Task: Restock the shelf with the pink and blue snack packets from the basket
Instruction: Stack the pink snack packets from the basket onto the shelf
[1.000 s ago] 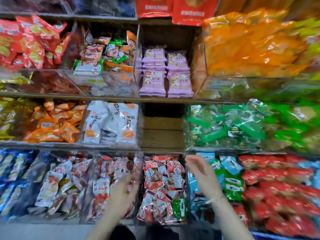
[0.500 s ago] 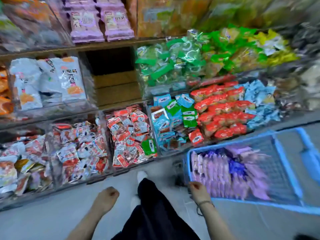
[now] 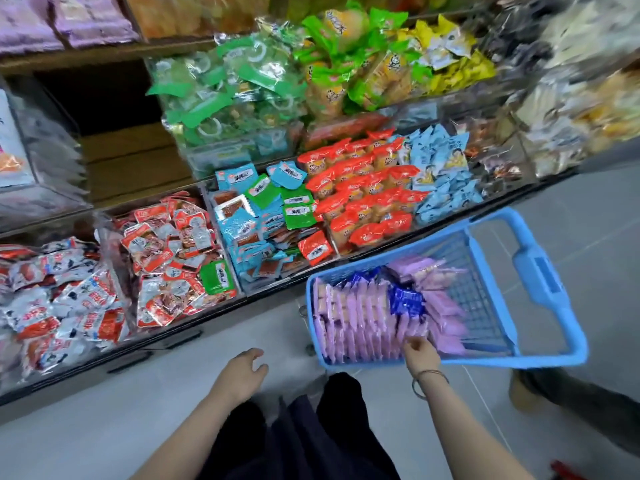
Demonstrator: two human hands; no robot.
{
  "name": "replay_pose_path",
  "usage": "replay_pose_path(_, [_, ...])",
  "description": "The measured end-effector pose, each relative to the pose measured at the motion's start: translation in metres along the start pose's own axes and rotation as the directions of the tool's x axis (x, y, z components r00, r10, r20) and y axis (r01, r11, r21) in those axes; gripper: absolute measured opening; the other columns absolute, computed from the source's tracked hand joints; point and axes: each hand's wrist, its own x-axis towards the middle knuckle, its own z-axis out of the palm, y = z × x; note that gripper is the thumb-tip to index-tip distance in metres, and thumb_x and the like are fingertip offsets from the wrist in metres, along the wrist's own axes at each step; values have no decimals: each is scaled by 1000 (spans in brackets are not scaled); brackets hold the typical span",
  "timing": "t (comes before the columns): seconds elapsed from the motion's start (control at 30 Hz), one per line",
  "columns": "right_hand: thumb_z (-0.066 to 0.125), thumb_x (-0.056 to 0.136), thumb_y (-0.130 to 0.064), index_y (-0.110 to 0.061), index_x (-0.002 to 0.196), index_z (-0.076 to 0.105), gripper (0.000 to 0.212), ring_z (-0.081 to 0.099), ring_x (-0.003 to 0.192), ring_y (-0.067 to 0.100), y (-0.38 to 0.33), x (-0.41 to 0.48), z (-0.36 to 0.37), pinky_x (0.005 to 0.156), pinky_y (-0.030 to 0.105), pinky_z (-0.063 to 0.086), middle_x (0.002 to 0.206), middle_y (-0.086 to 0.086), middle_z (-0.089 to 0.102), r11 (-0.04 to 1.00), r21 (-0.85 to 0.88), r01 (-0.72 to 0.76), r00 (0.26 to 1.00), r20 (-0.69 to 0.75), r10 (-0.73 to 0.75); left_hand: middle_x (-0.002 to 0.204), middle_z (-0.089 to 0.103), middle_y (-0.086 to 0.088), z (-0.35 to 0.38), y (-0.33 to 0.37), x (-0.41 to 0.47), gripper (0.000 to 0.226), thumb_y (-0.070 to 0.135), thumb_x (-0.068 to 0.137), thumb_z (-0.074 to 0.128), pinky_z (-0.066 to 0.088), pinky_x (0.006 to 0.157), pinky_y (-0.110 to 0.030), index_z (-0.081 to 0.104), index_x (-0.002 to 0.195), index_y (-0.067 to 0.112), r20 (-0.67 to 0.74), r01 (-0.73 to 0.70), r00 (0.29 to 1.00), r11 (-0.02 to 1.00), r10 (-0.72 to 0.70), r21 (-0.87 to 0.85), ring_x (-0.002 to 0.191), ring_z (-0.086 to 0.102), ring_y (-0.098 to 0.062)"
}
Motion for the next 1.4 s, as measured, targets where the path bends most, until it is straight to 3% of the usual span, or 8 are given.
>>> replay_pose_path(0.27, [60, 87, -13, 2, 123, 55, 39, 57, 108, 32, 25, 71, -40, 90, 34, 40, 119, 21, 61, 993, -92, 80, 982, 177, -63, 158, 19, -10, 94, 85, 31, 62, 26, 97, 48, 15, 113, -23, 20, 149, 7, -37, 70, 997, 998, -70, 1, 145, 20, -21])
replay_pose_path(0.43, [64, 85, -18, 13, 115, 54, 45, 59, 105, 36, 20, 106, -34, 77, 30, 40, 113, 27, 62, 963, -219, 160, 942, 327, -82, 145, 38, -15, 129, 105, 41, 57, 20, 93, 55, 25, 107, -26, 32, 144, 8, -36, 57, 998, 998, -58, -33, 138, 33, -25])
replay_pose_path(0.63, [72, 79, -30, -7, 139, 29, 78, 47, 122, 32, 29, 131, -12, 101, 35, 39, 135, 16, 45, 976, -209, 55, 931, 363, 26, 156, 21, -14, 148, 104, 47, 68, 18, 92, 56, 24, 114, -34, 21, 149, 6, -15, 91, 996, 995, -92, -44, 143, 26, -27])
replay_pose_path(0.8, [64, 83, -24, -8, 128, 36, 55, 58, 102, 35, 41, 143, -7, 77, 30, 41, 120, 19, 57, 966, -217, 139, 933, 357, -54, 161, 7, 1, 150, 94, 45, 71, 20, 92, 54, 27, 114, -35, 16, 152, 24, 7, 115, 993, 993, -114, -38, 143, 26, -23])
replay_pose_path(0.93, [56, 88, -16, -11, 129, 42, 44, 57, 96, 31, 47, 145, -12, 74, 27, 36, 121, 18, 57, 962, -209, 173, 934, 345, -93, 160, 8, 1, 144, 90, 44, 67, 19, 94, 51, 20, 117, -30, 18, 152, 22, 23, 132, 991, 990, -131, -47, 145, 19, -17])
replay_pose_path(1.13, [57, 89, -12, -7, 127, 45, 40, 52, 83, 22, 50, 129, -46, 68, 26, 36, 116, 19, 60, 975, -83, 207, 937, 302, -173, 149, 38, -9, 125, 113, 42, 53, 21, 93, 54, 27, 106, -23, 38, 143, 9, -52, 142, 988, 987, -147, -81, 135, 38, -22])
replay_pose_path(1.27, [56, 90, -9, -5, 125, 46, 36, 44, 62, 18, 39, 103, -75, 60, 30, 40, 79, 14, 54, 938, 25, 346, 893, 297, -338, 146, 43, -8, 121, 156, 38, 51, 27, 94, 54, 33, 102, -23, 41, 142, 12, -22, 53, 998, 982, -58, -182, 130, 45, -21])
replay_pose_path(1.4, [57, 89, -7, -12, 125, 48, 38, 53, 81, 17, 7, 68, -96, 75, 27, 44, 124, 3, 55, 803, 112, 586, 760, 270, -592, 140, 46, 0, 122, 216, 28, 74, 58, 80, 62, 49, 94, -37, 40, 142, 22, 214, 151, 976, 828, -38, -540, 121, 51, -19])
